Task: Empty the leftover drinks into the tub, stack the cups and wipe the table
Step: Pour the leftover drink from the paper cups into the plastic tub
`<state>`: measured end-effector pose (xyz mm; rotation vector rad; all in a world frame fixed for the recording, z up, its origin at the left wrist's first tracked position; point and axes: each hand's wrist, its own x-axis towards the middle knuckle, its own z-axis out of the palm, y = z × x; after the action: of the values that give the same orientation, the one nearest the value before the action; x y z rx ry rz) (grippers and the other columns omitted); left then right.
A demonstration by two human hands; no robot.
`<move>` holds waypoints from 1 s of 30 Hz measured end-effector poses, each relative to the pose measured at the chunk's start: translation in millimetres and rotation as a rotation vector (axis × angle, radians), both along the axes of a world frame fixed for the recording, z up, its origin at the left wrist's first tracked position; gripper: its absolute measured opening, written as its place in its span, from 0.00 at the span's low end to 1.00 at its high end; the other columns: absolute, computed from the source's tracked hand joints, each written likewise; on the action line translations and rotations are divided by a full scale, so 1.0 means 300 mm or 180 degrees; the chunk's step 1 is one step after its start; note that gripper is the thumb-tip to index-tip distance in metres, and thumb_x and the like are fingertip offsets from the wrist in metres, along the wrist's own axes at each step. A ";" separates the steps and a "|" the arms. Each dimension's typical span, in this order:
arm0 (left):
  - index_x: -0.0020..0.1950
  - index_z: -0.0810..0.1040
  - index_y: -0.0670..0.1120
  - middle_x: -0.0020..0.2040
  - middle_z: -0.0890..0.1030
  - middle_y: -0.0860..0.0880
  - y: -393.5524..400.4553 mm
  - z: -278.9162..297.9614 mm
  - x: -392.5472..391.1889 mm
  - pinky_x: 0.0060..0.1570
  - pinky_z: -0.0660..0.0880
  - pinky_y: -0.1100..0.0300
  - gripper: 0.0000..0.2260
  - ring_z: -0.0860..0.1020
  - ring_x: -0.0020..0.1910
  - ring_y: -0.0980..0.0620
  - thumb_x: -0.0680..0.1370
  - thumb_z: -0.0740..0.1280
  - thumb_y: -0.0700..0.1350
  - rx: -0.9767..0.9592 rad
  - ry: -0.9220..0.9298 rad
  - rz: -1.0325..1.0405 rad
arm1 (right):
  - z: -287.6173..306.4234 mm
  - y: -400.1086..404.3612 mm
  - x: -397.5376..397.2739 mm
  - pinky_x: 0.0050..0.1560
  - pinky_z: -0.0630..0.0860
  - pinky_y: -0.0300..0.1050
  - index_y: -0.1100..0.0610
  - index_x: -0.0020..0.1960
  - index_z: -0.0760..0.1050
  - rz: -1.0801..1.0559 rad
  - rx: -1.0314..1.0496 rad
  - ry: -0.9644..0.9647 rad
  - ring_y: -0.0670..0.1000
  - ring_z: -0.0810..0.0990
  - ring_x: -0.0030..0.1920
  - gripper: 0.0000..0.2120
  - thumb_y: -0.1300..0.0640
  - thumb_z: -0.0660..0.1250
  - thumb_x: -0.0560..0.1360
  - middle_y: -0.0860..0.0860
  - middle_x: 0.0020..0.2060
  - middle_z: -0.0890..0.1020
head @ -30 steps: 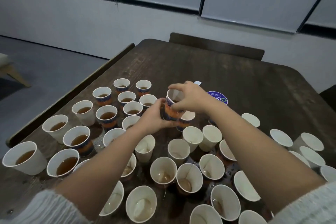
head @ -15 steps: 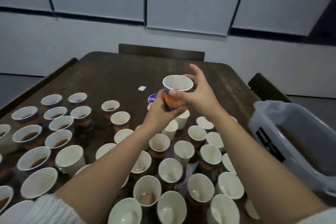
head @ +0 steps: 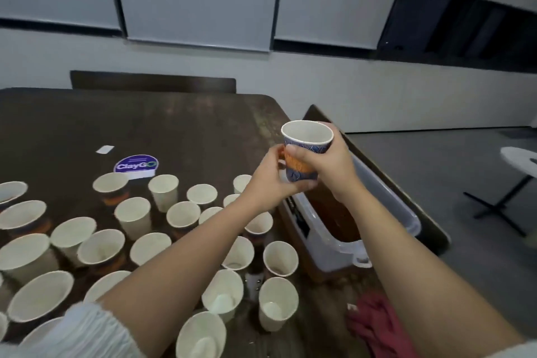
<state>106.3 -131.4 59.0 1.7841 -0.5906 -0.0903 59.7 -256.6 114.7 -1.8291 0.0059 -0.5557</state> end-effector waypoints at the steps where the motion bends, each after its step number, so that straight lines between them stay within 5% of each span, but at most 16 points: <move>1: 0.65 0.68 0.51 0.62 0.75 0.50 -0.053 -0.017 0.010 0.60 0.75 0.56 0.37 0.75 0.62 0.53 0.62 0.78 0.62 0.0232 0.0003 -0.0114 | 0.000 -0.067 -0.013 0.51 0.77 0.39 0.56 0.62 0.71 -0.0084 -0.0005 0.0021 0.45 0.80 0.53 0.31 0.56 0.81 0.64 0.49 0.53 0.80; 4: 0.73 0.64 0.46 0.72 0.65 0.45 -0.117 -0.077 0.038 0.67 0.67 0.54 0.35 0.66 0.70 0.48 0.72 0.73 0.58 0.1152 -0.0010 -0.0120 | -0.021 -0.207 -0.036 0.52 0.77 0.41 0.53 0.61 0.69 -0.0213 -0.0112 0.0175 0.46 0.79 0.54 0.29 0.58 0.79 0.66 0.49 0.53 0.79; 12: 0.79 0.48 0.42 0.80 0.45 0.46 -0.239 -0.201 0.039 0.76 0.47 0.49 0.31 0.42 0.78 0.48 0.82 0.53 0.57 0.2151 -0.0369 -0.0071 | -0.120 -0.427 -0.064 0.53 0.75 0.40 0.51 0.67 0.65 -0.0236 -0.1094 0.0897 0.48 0.76 0.56 0.35 0.53 0.79 0.66 0.47 0.56 0.75; 30: 0.79 0.47 0.46 0.80 0.42 0.51 -0.240 -0.281 0.045 0.76 0.42 0.51 0.25 0.38 0.77 0.55 0.84 0.49 0.52 0.1842 -0.0535 0.0112 | -0.189 -0.561 -0.018 0.50 0.74 0.39 0.49 0.65 0.64 -0.0012 -0.2113 0.1585 0.48 0.75 0.55 0.35 0.51 0.80 0.66 0.48 0.56 0.75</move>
<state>119.9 -203.3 -25.4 2.3795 -0.6994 -0.0934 54.2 -424.9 57.9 -2.5770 0.1794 -0.0808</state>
